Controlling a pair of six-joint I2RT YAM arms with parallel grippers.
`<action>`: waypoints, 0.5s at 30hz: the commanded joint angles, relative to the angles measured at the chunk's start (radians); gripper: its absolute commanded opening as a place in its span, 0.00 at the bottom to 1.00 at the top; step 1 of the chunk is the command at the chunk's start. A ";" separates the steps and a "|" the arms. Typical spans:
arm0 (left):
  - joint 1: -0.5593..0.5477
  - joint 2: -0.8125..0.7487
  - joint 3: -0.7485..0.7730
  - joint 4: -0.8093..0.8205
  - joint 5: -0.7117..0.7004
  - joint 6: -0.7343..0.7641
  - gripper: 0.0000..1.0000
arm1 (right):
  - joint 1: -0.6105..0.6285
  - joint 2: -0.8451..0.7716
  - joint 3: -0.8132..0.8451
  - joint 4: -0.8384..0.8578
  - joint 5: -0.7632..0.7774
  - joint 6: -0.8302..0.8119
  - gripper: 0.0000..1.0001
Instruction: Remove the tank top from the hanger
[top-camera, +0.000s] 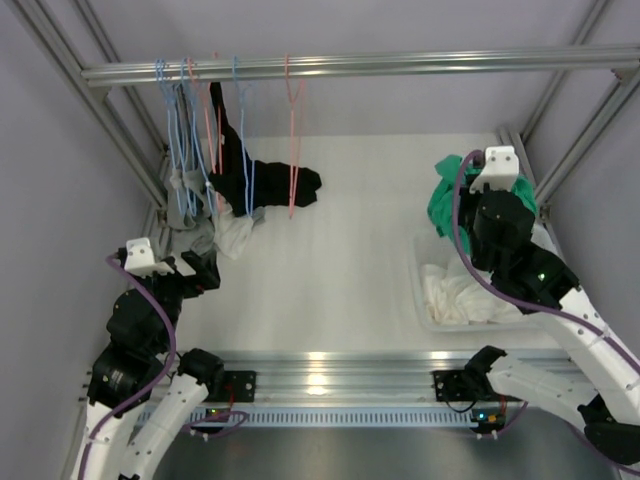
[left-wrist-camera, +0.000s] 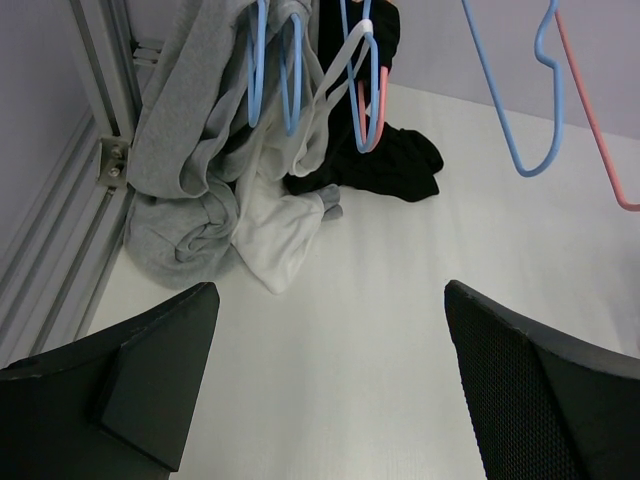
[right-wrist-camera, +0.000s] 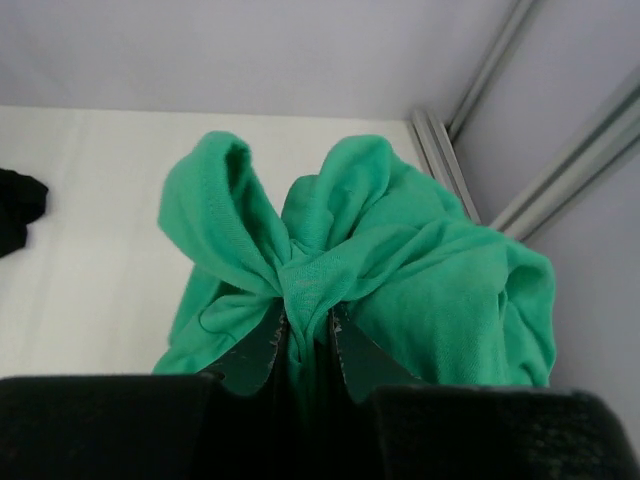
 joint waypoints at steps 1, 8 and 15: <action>-0.001 0.000 -0.004 0.049 0.000 0.005 0.99 | -0.010 -0.063 -0.062 -0.002 0.078 0.094 0.00; -0.001 -0.011 -0.005 0.052 0.008 0.008 0.99 | -0.010 -0.206 -0.419 -0.005 0.058 0.352 0.00; 0.000 -0.006 -0.005 0.055 0.022 0.008 0.99 | -0.008 -0.330 -0.463 -0.090 0.047 0.456 0.00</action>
